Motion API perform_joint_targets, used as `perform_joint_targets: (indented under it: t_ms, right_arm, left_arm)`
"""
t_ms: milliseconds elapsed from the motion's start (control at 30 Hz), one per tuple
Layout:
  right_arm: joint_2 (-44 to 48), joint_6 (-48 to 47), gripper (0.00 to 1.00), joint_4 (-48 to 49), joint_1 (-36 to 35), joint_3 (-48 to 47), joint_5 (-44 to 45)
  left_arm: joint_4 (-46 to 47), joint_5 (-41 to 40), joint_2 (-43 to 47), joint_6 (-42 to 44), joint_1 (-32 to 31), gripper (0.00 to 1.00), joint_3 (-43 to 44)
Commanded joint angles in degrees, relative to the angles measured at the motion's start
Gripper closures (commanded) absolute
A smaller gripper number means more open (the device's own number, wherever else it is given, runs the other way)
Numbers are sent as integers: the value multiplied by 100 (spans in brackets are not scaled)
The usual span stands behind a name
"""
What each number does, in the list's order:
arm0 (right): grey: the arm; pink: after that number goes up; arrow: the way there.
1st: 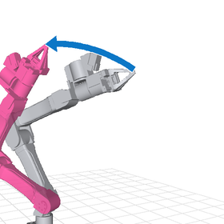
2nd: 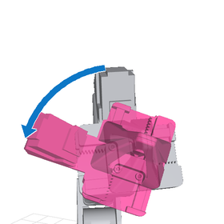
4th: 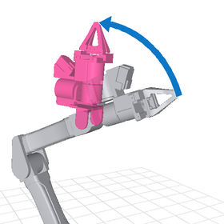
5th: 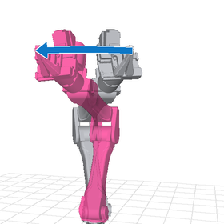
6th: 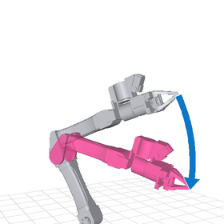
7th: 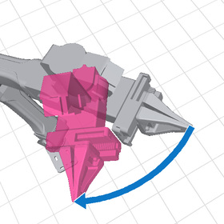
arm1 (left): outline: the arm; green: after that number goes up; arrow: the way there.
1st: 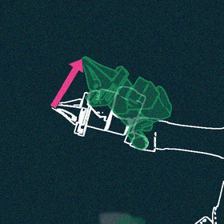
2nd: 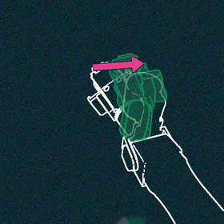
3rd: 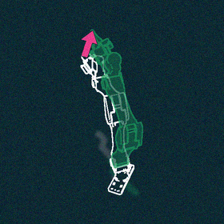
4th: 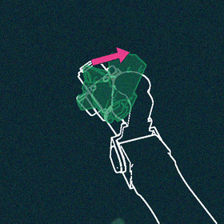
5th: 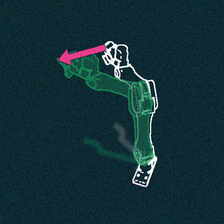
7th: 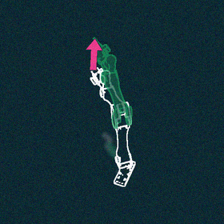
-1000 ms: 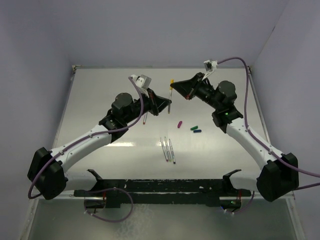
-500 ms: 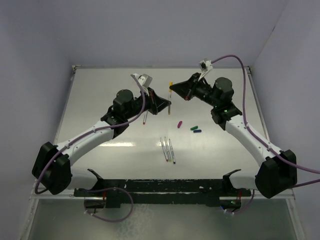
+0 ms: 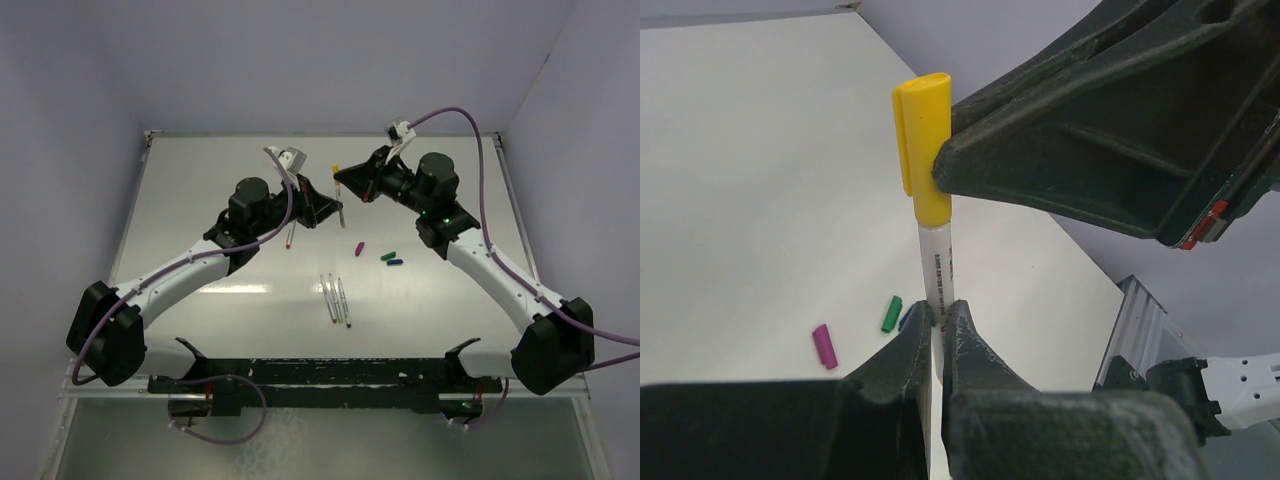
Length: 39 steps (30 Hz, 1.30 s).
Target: Insert the pens into the pen caps
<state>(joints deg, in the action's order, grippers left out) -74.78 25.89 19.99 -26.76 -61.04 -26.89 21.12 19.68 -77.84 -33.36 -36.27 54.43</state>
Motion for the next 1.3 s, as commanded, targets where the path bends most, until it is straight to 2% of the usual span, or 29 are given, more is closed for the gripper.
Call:
perform_joint_targets:
  t_ms: [0,433,767,800,867,933,1133,1267]
  right_arm:
    - [-203,-272,100,-1410,-247,84,-141]
    - [-360,-474,100,-1882,-369,-99,431]
    - [-240,-378,100,-1489,-391,-102,699]
    - [-198,-367,99,-1373,-391,-125,761]
    - [-126,-370,83,-1234,-391,-241,907]
    - [-10,-374,75,-1091,-387,-356,1103]
    - [298,-374,73,-1268,-390,-655,1580]
    - [483,-535,72,-1746,-387,-732,2458]
  left_arm:
    - [1410,-641,373,195,195,100,632]
    - [1305,-798,520,278,333,100,569]
    - [720,-510,416,359,349,100,587]
    - [545,-441,392,391,352,100,586]
    - [196,-336,351,462,346,100,528]
    - [-83,-308,344,519,349,100,381]
    - [-940,-732,164,777,349,100,183]
    - [-1605,-1290,-251,958,349,100,417]
